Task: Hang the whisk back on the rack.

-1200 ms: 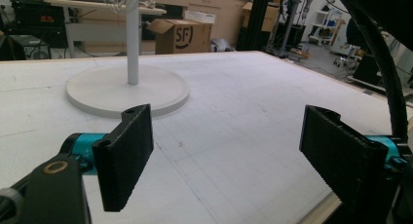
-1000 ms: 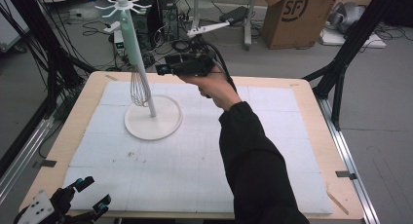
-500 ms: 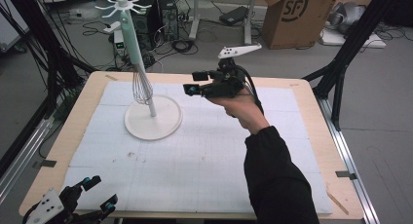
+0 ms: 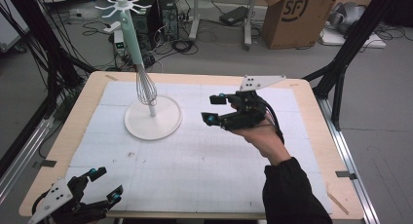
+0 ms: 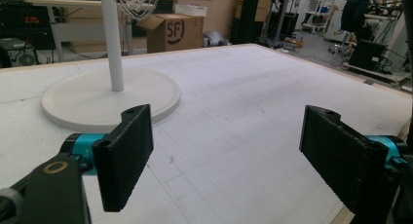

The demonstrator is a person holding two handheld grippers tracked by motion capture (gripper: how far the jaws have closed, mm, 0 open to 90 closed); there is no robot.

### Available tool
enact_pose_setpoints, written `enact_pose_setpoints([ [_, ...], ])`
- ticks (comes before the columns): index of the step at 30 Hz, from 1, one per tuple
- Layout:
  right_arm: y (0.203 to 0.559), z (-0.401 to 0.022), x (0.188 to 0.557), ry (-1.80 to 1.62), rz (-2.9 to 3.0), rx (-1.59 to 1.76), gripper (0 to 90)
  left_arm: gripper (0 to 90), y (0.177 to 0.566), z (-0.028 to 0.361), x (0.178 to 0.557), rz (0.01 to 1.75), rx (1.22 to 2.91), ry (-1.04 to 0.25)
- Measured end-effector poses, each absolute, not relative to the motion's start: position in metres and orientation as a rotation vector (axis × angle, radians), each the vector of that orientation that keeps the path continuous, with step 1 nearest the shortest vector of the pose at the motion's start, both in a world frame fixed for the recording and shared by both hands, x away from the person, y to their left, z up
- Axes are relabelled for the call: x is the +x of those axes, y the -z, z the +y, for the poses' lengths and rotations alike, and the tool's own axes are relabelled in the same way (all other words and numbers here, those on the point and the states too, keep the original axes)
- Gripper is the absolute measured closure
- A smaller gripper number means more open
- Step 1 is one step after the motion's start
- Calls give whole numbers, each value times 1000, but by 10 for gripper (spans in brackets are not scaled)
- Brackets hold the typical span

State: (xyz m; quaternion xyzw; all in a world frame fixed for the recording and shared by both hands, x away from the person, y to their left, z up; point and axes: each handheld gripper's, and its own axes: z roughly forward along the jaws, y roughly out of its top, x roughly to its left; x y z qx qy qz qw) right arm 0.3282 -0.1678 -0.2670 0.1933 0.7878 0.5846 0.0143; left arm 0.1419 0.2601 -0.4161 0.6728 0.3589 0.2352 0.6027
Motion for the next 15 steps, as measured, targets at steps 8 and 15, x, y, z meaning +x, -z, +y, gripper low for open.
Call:
enact_pose_setpoints([
  [8, 288, -197, 294, -1822, 2369, 601, 282, 204, 413, 257, 141, 810, 1556, -558],
  [15, 315, -221, 273, -1805, 2325, 667, 251, 203, 411, 254, 140, 794, 1555, -567],
])
